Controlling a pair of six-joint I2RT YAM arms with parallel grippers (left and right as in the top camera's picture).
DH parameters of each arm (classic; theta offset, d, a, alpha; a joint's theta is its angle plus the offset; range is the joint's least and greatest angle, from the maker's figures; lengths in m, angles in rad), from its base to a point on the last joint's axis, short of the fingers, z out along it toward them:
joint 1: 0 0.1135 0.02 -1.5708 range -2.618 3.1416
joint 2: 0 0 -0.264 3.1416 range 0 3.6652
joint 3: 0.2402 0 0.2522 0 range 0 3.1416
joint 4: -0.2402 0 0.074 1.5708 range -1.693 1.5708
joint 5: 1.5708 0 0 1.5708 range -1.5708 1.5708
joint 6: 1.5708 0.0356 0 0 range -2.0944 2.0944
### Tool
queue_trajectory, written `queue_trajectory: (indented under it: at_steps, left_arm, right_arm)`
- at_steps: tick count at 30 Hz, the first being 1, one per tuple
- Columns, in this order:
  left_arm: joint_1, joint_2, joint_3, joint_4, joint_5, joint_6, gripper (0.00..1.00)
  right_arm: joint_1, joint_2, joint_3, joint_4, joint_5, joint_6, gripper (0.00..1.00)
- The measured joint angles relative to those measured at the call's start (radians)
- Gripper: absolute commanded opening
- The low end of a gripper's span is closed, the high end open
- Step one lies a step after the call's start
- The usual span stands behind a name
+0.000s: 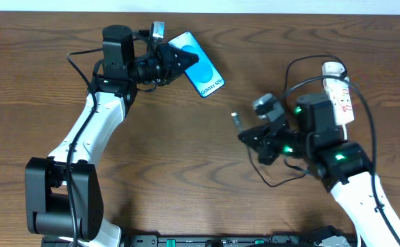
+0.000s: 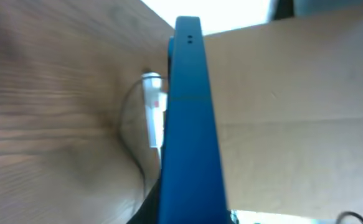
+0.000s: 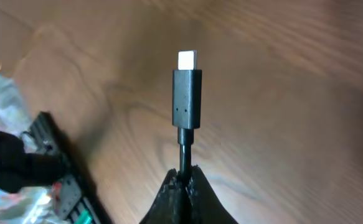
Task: Plug charger to phone and switch on socket
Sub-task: 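Carry the cable plug toward the phone's bottom port with the right gripper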
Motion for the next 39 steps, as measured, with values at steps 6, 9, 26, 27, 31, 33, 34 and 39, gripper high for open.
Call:
queue_trajectory:
  at_steps: [6, 9, 26, 27, 31, 33, 34, 39]
  left_arm:
    - [-0.031, 0.001, 0.000, 0.028, 0.081, -0.025, 0.08]
    - [-0.041, 0.001, 0.000, 0.032, 0.157, -0.007, 0.07]
    - [-0.041, 0.001, 0.000, 0.091, 0.245, 0.058, 0.07]
    - [-0.041, 0.001, 0.000, 0.091, 0.249, 0.058, 0.07]
    - [-0.041, 0.001, 0.000, 0.092, 0.262, 0.058, 0.07]
    - [-0.041, 0.001, 0.000, 0.091, 0.262, 0.057, 0.07]
    - [-0.041, 0.001, 0.000, 0.091, 0.261, 0.054, 0.07]
    - [-0.041, 0.001, 0.000, 0.091, 0.261, 0.027, 0.07]
  right_arm:
    - [0.089, 0.068, -0.010, 0.134, 0.018, 0.057, 0.01]
    - [0.089, 0.092, -0.010, 0.147, 0.033, 0.071, 0.01]
    - [0.068, -0.013, -0.011, 0.050, 0.036, 0.163, 0.01]
    - [0.068, -0.013, -0.011, 0.056, 0.038, 0.163, 0.01]
    - [0.068, -0.013, -0.011, 0.079, 0.055, 0.163, 0.01]
    - [0.068, -0.013, -0.011, 0.079, 0.056, 0.166, 0.01]
    - [0.069, -0.013, -0.011, 0.079, 0.056, 0.170, 0.01]
    - [0.072, -0.013, -0.011, 0.088, 0.056, 0.191, 0.01]
